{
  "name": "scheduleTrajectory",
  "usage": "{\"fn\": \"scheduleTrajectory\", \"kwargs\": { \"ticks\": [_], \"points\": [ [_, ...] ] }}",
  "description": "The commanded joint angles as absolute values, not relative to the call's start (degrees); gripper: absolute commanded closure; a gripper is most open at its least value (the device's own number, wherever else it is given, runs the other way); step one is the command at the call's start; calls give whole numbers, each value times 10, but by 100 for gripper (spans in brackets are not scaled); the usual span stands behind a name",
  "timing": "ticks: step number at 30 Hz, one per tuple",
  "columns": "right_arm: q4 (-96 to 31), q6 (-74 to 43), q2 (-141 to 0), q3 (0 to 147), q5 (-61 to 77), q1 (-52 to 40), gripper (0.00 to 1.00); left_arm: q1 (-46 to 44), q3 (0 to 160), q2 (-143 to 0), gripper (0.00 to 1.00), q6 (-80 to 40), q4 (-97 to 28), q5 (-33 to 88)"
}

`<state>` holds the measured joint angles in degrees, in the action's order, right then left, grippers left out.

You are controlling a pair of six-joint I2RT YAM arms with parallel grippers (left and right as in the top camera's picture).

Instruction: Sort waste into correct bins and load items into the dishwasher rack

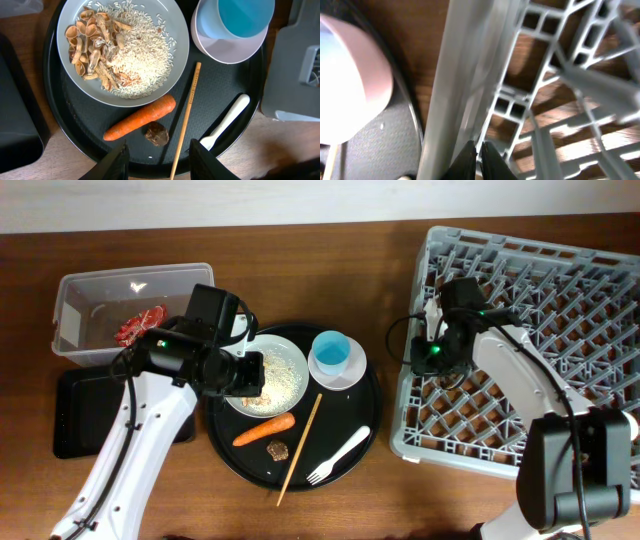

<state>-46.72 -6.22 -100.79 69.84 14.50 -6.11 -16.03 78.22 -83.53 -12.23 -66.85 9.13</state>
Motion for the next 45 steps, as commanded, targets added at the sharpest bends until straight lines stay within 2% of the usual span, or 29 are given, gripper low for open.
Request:
{"fn": "scheduleTrajectory", "kwargs": {
  "ticks": [1, 15, 21, 27, 28, 29, 30, 31, 32, 37, 40, 45],
  "points": [
    [-473, -43, -1006, 699, 253, -91, 89, -158, 784, -828, 62, -119, -670, 76],
    [-509, -44, -1007, 698, 285, -218, 89, -158, 784, -828, 62, -119, -671, 76],
    [-579, -52, -1006, 698, 201, -221, 88, -158, 784, -828, 62, -119, -671, 76],
    [-581, -52, -971, 744, 176, -221, 80, -158, 784, -828, 62, -119, -671, 76],
    [-581, -52, -965, 765, 161, -221, 76, -158, 784, -828, 62, -119, -671, 76],
    [-578, -52, -961, 792, 143, -221, 64, -158, 784, -828, 62, -119, -671, 76],
    [-574, -52, -961, 811, 128, -221, 45, -158, 784, -828, 62, -119, -671, 76],
    [-570, -52, -961, 825, 114, -221, 34, -158, 784, -828, 62, -119, -671, 76],
    [-561, -53, -961, 833, 103, -221, 32, -158, 784, -828, 62, -119, -671, 76],
    [-531, -135, -986, 831, 51, -221, 34, -158, 784, -828, 62, -119, -671, 76],
    [-531, -190, -1029, 819, 50, -221, 43, -158, 784, -828, 61, -119, -672, 76],
    [-530, -228, -1079, 818, 60, -221, 46, -158, 784, -828, 62, -119, -672, 76]
  ]
}}
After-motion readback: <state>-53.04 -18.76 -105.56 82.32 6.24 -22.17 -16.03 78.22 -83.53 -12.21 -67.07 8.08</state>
